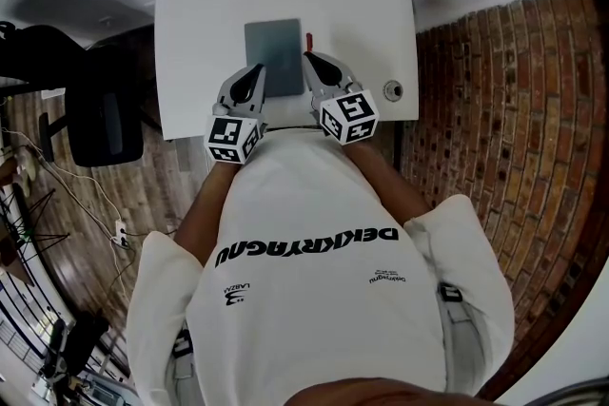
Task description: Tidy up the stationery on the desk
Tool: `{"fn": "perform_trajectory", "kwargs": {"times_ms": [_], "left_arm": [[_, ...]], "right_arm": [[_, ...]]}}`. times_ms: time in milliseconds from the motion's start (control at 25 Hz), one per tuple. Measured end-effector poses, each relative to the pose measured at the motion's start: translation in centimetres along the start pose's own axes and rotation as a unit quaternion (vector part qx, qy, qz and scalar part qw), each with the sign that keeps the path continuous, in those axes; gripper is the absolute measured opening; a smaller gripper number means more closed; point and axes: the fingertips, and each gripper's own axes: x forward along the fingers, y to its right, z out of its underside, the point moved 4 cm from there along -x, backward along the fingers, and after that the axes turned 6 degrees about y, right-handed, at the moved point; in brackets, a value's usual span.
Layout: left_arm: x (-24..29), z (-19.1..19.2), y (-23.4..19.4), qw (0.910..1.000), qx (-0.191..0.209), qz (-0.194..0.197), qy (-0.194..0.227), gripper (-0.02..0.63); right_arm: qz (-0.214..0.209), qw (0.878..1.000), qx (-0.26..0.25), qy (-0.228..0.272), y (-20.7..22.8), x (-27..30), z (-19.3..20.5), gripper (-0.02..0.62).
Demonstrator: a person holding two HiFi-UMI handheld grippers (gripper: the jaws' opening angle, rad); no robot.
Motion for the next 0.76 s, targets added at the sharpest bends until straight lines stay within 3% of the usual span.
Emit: {"fn": "perform_trajectory", "kwargs": {"times_ms": [760], "left_arm": [[-0.37,0.24,0.27,1.0000,-0.002,-0.005,0.001,-0.003]], "right_arm": [[0.016,1.000,0.002,0.000,0.56,-0.81,0.18,-0.008]]}}
